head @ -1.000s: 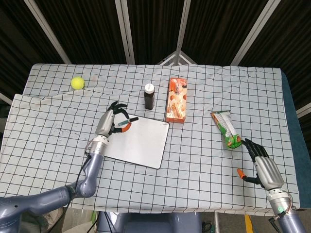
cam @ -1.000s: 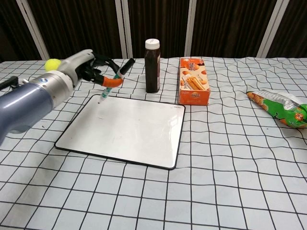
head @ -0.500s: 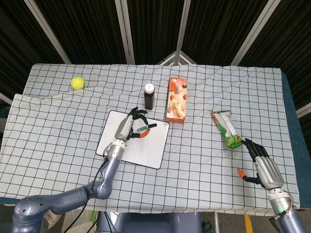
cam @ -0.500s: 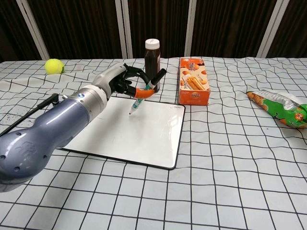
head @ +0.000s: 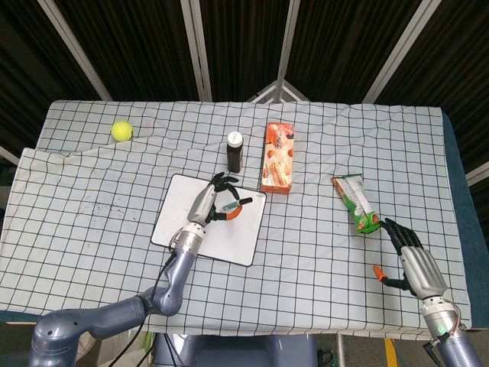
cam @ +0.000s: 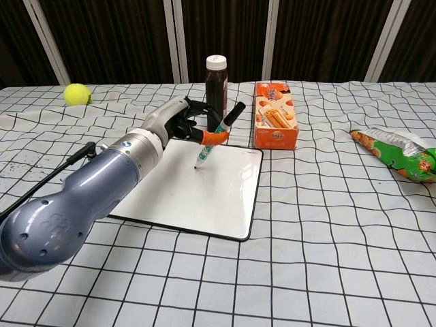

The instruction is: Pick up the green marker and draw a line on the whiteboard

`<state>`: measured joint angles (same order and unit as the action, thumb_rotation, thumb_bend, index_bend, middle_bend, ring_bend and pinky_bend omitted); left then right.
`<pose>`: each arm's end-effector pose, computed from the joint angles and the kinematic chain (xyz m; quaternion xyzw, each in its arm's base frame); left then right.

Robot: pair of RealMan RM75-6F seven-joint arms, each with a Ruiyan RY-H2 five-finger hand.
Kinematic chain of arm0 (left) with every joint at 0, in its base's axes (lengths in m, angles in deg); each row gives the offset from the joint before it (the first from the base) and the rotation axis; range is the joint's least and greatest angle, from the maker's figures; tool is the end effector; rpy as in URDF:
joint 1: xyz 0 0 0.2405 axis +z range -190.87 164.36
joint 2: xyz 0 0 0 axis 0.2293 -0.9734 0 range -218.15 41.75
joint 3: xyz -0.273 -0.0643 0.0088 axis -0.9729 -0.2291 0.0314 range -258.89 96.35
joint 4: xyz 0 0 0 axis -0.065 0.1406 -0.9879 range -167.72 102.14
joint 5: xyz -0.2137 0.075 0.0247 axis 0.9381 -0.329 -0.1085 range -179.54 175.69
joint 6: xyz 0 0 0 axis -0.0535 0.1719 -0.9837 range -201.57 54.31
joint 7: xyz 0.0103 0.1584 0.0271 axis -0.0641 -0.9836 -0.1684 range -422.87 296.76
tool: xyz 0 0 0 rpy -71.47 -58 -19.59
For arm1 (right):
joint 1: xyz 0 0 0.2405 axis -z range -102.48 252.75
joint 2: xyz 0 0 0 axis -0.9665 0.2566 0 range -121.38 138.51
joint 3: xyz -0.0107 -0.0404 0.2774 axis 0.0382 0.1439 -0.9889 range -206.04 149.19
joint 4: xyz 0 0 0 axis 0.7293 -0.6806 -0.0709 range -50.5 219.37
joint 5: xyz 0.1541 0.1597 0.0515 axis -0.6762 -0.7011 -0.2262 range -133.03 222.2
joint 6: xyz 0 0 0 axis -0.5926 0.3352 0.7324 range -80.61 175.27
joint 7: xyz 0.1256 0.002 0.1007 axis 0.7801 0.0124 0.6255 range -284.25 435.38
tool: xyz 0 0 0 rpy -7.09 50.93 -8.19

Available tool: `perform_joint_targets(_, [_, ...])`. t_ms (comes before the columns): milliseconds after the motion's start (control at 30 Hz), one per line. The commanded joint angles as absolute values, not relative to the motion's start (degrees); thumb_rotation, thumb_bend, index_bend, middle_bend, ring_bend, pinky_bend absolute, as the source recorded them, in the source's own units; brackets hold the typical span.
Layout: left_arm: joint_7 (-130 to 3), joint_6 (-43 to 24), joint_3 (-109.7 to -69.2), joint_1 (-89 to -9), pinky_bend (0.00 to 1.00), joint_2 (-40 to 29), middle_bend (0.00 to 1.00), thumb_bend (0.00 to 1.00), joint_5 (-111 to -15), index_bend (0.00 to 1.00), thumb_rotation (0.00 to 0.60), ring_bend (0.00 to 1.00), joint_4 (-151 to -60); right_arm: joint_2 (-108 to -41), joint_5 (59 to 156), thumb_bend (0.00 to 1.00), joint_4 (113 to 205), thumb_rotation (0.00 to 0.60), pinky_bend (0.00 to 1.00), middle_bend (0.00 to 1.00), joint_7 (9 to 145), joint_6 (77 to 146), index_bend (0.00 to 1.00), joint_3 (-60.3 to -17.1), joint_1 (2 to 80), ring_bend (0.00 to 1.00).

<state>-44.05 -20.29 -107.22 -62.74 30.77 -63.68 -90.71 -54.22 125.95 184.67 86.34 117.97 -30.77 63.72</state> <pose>-0.0756 0.4090 -0.1507 -0.4763 -0.6420 -0.5491 0.2438 -0.3116 -0.2278 0.1122 0.5801 -0.5331 0.4057 0.4633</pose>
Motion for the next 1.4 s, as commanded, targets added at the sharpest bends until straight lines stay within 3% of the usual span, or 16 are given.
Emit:
perform_joint_targets(33, [-44.0, -20.2, -106.9, -62.5, 0.07, 30.7, 0.21, 0.55, -63.9, 0.7, 0.6, 0.03, -91.2, -54.2, 126.0, 0.33, 184.7, 0.6, 0.0, 0.0, 86.3, 118.0, 0.0, -30.8, 63.7, 0.0])
perform_joint_targets(767, [-45.9, -16.8, -101.2, -55.9, 0.07, 28.2, 0.21, 0.55, -65.2, 0.7, 0.6, 0.03, -103.4, -54.4, 126.0, 0.33, 184.7, 0.6, 0.0, 0.0, 85.6, 119.0, 0.0, -30.8, 64.1, 0.0])
perform_joint_targets(1100, [-44.9, -15.0, -103.0, -55.0, 0.07, 25.4, 0.21, 0.54, -67.0, 0.7, 0.6, 0.03, -106.2, -54.5, 125.7, 0.33, 184.7, 0.6, 0.0, 0.0, 85.8, 119.1, 0.0, -31.0, 64.2, 0.0])
perform_joint_targets(1400, [-45.0, -19.5, -105.3, -58.3, 0.07, 23.8, 0.21, 0.53, -66.8, 0.7, 0.6, 0.03, -102.1, -54.5, 125.6, 0.33, 184.7, 0.6, 0.0, 0.0, 85.8, 118.7, 0.0, -31.0, 64.1, 0.0])
